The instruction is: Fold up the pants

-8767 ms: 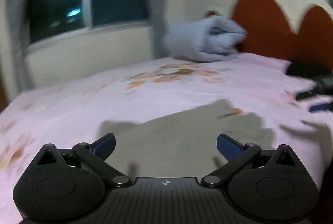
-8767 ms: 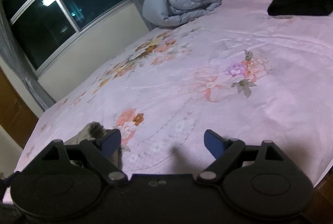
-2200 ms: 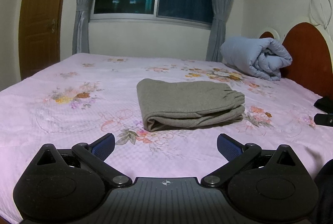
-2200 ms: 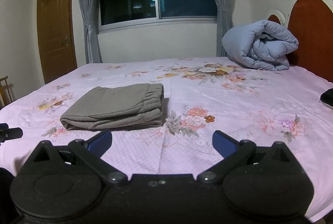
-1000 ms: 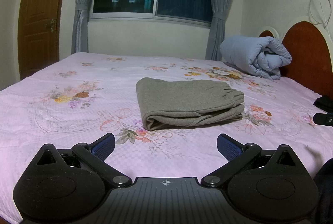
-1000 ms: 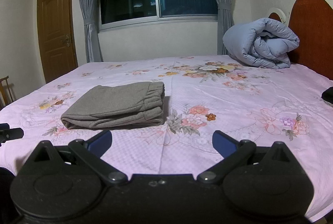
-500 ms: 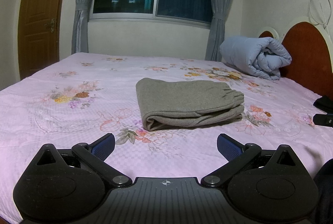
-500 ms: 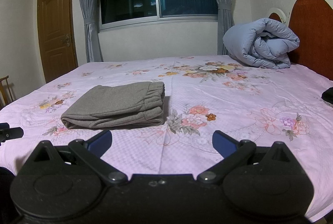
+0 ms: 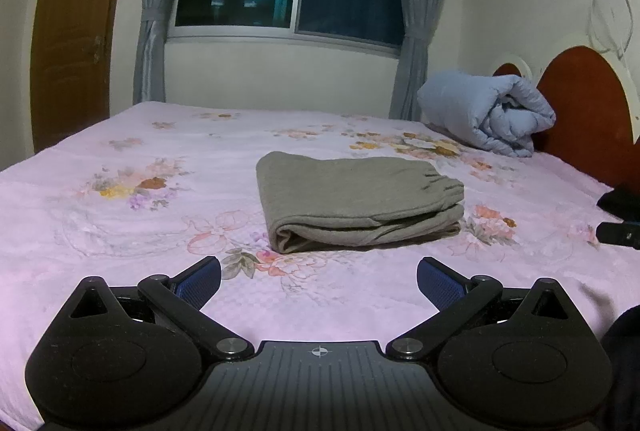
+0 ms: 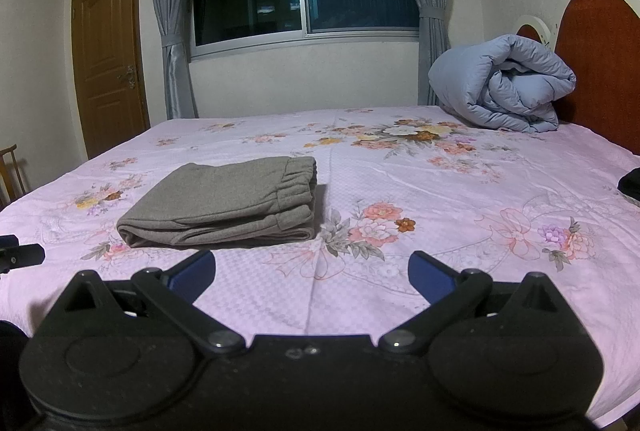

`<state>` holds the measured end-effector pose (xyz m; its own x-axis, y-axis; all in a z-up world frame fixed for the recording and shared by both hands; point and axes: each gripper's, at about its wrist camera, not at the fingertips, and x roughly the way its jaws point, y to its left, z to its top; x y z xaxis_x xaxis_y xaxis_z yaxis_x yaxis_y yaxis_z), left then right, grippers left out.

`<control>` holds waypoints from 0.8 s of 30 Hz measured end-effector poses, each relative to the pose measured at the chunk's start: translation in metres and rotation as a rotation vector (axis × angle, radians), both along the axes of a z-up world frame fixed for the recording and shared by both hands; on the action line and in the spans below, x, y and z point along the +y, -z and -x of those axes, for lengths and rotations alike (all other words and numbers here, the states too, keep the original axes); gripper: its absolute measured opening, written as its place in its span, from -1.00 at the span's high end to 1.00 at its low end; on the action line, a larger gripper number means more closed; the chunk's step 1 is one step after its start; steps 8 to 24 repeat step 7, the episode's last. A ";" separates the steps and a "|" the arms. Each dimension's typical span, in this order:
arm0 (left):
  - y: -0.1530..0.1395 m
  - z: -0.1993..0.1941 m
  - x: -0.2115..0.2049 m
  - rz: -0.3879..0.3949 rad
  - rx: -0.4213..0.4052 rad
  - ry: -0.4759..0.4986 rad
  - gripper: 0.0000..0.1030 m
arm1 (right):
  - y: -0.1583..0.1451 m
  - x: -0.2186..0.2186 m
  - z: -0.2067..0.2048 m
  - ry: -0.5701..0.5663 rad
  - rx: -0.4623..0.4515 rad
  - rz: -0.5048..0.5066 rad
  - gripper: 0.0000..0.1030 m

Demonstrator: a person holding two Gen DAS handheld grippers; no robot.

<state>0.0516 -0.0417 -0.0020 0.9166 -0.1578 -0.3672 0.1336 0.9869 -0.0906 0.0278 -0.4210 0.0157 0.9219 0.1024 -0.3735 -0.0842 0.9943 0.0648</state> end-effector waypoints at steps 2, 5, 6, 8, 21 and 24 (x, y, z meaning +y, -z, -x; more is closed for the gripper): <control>0.000 0.000 0.002 0.011 -0.003 -0.007 -1.00 | 0.000 0.000 0.000 0.000 0.000 0.000 -0.89; 0.001 0.002 0.004 0.024 -0.013 -0.016 -1.00 | 0.000 0.000 0.000 0.000 0.000 0.000 -0.89; 0.001 0.001 0.004 0.021 -0.011 -0.021 -1.00 | 0.000 0.000 0.000 -0.001 0.000 0.000 -0.89; 0.001 0.001 0.003 0.017 -0.007 -0.025 -1.00 | 0.000 0.000 0.000 -0.001 0.000 0.000 -0.89; 0.001 0.001 0.003 0.017 -0.007 -0.025 -1.00 | 0.000 0.000 0.000 -0.001 0.000 0.000 -0.89; 0.001 0.001 0.003 0.017 -0.007 -0.025 -1.00 | 0.000 0.000 0.000 -0.001 0.000 0.000 -0.89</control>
